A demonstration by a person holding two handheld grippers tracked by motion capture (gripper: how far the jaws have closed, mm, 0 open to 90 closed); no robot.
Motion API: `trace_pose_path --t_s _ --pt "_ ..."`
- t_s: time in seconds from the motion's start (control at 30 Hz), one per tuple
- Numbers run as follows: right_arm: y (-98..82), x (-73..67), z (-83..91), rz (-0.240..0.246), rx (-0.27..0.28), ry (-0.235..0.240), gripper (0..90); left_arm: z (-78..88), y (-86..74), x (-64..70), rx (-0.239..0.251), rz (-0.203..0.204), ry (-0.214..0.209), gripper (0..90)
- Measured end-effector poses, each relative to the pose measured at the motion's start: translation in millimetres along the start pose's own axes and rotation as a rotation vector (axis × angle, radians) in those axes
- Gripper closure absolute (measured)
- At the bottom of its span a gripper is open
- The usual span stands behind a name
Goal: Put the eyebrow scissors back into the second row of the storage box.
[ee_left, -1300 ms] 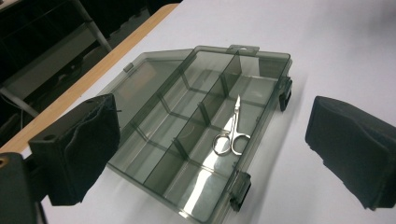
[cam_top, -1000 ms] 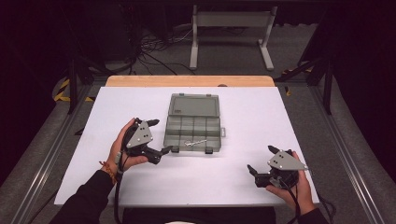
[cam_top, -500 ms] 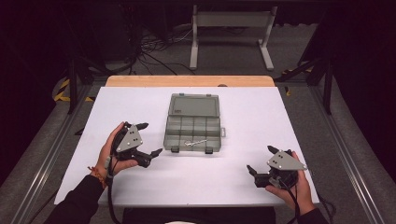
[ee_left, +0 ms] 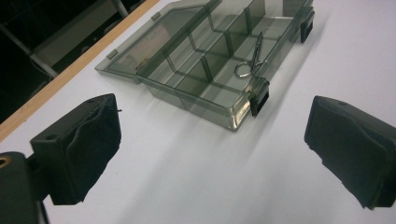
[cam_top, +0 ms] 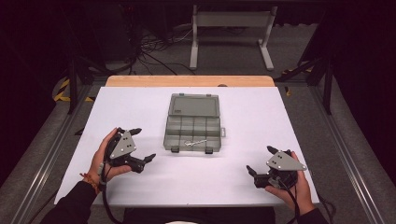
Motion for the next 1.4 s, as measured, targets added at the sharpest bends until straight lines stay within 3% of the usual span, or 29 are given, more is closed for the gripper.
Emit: trace_pose_path --t_s 0.9,1.4 --pt "5.0 -0.2 0.1 0.004 0.015 0.001 6.3 37.4 -35.8 1.2 -0.019 0.082 0.019 4.6" --pt "4.5 -0.5 -0.8 0.001 0.010 0.005 6.2 56.1 -57.6 8.4 -0.030 0.168 0.025 4.8"
Point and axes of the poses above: each handheld gripper's, and its own axes: z roughly backward along the jaws, y roughly out of its top, x roughly to its right, the point moved 10 cm from there along -z, roughly forward along the jaws, and after that the axes turned 6 degrees about y, right-handed, at the moved point
